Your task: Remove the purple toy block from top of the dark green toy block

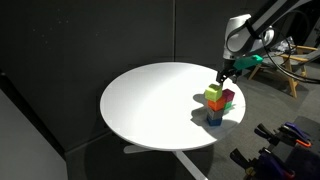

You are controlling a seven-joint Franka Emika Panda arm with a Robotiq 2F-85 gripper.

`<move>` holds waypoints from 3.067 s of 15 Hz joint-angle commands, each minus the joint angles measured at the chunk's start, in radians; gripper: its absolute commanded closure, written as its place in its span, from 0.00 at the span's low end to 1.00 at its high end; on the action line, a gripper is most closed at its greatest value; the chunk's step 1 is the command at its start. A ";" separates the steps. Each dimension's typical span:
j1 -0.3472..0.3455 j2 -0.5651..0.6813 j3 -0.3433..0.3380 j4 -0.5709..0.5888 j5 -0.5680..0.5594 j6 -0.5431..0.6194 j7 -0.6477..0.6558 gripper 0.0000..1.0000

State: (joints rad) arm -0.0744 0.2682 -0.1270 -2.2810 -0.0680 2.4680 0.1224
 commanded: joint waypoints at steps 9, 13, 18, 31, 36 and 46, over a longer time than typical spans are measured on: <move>0.000 0.035 0.005 0.004 -0.005 0.012 -0.016 0.00; 0.003 0.051 0.005 0.005 -0.009 0.014 -0.018 0.00; 0.006 0.065 0.003 0.006 -0.013 0.019 -0.019 0.00; 0.011 0.103 0.001 0.022 -0.017 0.019 -0.013 0.00; 0.020 0.120 -0.004 0.033 -0.026 0.017 -0.001 0.34; 0.033 0.038 -0.009 -0.001 -0.084 -0.015 -0.014 0.75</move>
State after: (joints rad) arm -0.0509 0.3625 -0.1239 -2.2596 -0.1176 2.4777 0.1134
